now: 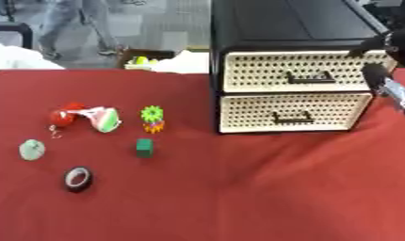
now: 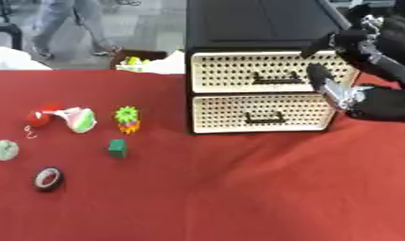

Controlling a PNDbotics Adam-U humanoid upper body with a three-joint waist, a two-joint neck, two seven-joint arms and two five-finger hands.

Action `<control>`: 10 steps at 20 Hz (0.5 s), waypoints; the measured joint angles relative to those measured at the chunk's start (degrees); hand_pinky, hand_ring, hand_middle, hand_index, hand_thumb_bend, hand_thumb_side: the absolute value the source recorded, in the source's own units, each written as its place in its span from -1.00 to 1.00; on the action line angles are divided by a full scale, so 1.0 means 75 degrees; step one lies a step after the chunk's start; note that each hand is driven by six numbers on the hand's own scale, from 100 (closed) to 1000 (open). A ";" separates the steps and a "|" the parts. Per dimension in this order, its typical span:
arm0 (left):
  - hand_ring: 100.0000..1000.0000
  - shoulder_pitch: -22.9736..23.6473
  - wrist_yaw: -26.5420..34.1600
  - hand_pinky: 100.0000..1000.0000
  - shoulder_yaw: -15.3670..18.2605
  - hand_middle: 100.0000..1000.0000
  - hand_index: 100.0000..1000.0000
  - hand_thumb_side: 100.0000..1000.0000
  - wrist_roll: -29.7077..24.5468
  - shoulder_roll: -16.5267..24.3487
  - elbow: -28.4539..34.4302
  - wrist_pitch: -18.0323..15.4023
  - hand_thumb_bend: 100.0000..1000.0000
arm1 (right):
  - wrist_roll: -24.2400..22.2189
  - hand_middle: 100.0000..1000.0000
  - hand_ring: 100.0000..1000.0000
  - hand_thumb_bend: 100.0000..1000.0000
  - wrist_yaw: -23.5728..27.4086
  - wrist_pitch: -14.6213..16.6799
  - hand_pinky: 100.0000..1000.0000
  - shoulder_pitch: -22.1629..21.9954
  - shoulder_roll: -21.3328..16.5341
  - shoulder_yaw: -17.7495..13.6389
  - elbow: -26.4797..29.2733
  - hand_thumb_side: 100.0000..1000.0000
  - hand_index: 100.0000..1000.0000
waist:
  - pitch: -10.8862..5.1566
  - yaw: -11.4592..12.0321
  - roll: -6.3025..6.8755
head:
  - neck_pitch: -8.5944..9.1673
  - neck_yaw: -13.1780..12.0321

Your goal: Pick up objects from table and place into drawer.

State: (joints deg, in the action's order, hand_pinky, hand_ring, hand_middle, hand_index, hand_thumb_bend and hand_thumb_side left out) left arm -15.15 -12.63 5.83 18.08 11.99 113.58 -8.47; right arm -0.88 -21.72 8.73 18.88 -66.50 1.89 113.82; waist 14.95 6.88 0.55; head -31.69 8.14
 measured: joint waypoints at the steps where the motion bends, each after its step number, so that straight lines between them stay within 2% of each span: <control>1: -0.11 -0.0001 0.0001 -0.23 -0.0002 0.10 0.36 0.66 -0.0004 0.0000 0.0000 0.0003 -1.00 | -0.0085 -1.00 -1.00 -1.00 0.0020 -0.0043 -1.00 0.0060 0.0000 0.0039 0.0001 1.00 0.42 | 0.0000 0.0019 -0.0001 | 0.0000 0.0007; 10: -0.11 -0.0007 0.0046 -0.23 -0.0012 0.10 0.36 0.66 -0.0048 0.0000 0.0000 -0.0012 -1.00 | -0.0734 -1.00 -1.00 -1.00 0.0029 -0.0374 -1.00 0.0477 0.0060 0.0369 0.0015 1.00 0.44 | 0.0019 0.0116 -0.0005 | 0.0000 0.0078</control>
State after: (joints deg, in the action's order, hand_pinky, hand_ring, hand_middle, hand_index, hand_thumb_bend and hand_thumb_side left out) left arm -15.20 -12.28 5.74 17.71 11.99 113.58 -8.56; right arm -6.38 -21.50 5.92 22.46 -66.04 4.65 113.93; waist 15.09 7.75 0.51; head -31.69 8.73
